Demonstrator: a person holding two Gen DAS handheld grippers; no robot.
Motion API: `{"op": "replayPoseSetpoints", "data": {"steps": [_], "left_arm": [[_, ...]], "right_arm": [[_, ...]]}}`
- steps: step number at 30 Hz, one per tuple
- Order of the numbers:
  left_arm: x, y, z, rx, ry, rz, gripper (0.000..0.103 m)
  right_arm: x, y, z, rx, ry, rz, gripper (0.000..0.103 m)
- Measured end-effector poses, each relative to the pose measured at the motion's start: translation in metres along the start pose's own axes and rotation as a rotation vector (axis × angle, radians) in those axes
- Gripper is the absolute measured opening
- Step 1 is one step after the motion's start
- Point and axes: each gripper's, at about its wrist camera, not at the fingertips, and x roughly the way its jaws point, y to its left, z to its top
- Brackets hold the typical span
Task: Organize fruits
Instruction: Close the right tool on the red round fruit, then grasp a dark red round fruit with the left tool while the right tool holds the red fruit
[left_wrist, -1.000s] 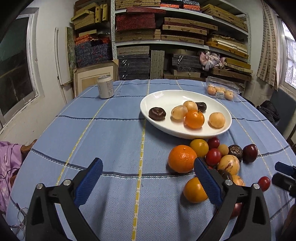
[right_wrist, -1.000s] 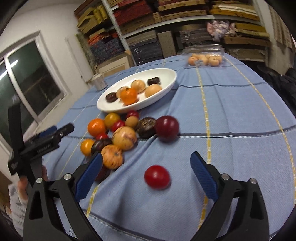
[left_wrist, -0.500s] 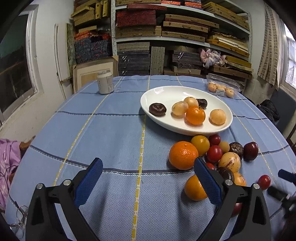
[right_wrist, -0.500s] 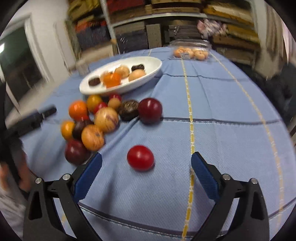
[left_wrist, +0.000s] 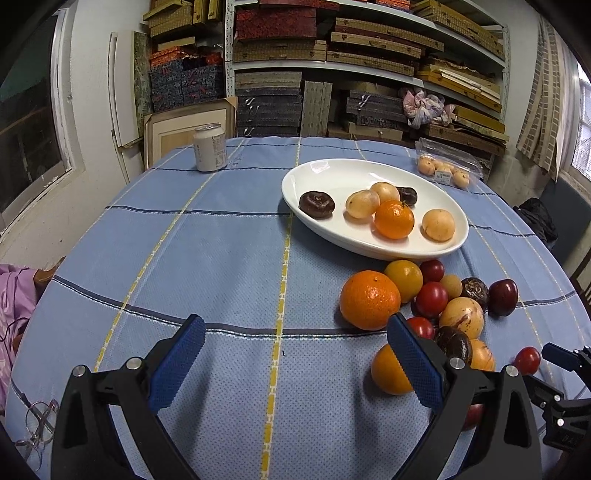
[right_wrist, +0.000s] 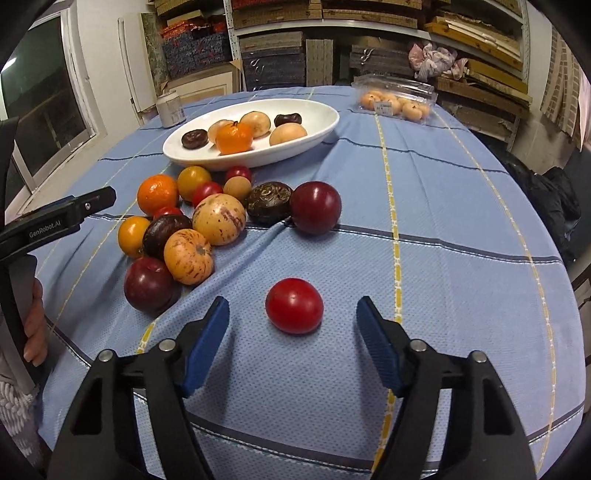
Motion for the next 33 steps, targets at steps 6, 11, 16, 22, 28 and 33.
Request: {"op": "replayPoseSetpoints", "data": {"steps": [6,11,16,22,28,33], "left_arm": [[0.001,-0.001,-0.001,0.006,0.009,-0.002,0.099],[0.002,-0.004,-0.001,0.021,0.012,-0.004,0.099],[0.002,-0.007,-0.003,0.034,0.016,-0.016,0.099],[-0.01,-0.02,-0.01,0.088,-0.002,-0.111,0.099],[-0.029,-0.055,-0.031,0.252,-0.03,-0.206,0.099],[-0.02,-0.072,-0.038,0.33,0.009,-0.197,0.099]], "right_arm": [[0.007,-0.001,0.002,0.013,0.03,0.023,0.054],[0.008,-0.003,0.001,0.026,0.036,0.04,0.051],[0.013,-0.009,0.001,0.063,0.052,0.074,0.033],[0.011,-0.014,0.001,0.091,0.045,0.107,0.032],[0.01,-0.016,0.0,0.101,0.041,0.114,0.032],[0.009,-0.016,-0.001,0.103,0.036,0.116,0.032]]}}
